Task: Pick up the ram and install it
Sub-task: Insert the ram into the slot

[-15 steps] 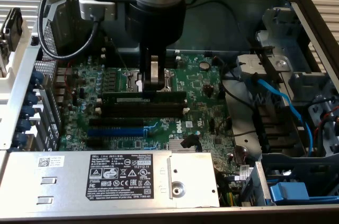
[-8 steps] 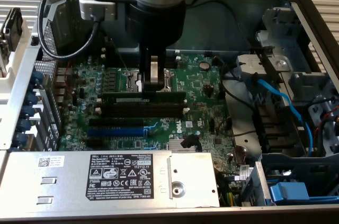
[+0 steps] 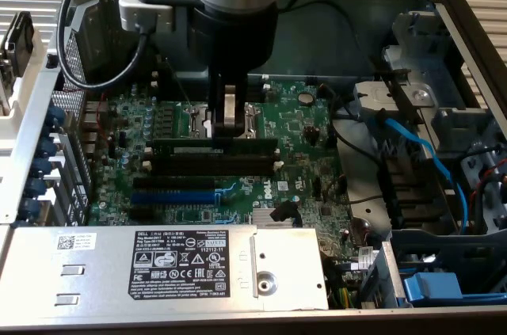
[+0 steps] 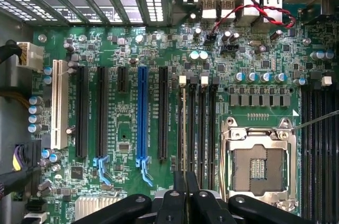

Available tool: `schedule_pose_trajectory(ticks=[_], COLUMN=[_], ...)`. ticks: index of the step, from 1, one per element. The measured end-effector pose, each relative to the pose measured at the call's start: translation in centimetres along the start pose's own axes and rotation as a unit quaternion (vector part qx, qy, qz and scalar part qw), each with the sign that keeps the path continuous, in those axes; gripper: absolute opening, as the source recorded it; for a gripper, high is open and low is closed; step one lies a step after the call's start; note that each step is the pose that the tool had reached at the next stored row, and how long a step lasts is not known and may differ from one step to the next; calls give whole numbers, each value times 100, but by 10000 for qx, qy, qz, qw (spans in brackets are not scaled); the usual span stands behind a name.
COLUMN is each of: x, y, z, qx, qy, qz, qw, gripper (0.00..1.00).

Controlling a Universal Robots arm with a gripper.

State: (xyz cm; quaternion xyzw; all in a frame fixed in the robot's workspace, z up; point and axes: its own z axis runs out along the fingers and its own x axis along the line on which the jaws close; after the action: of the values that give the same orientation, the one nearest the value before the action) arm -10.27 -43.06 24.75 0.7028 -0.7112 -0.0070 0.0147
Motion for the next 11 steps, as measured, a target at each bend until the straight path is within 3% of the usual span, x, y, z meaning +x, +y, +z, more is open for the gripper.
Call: schedule_pose_trajectory(ticks=[11], x=[-1], y=[9], z=[45], qx=[0], qy=[-14], qz=[32], qw=[10000], gripper=[12])
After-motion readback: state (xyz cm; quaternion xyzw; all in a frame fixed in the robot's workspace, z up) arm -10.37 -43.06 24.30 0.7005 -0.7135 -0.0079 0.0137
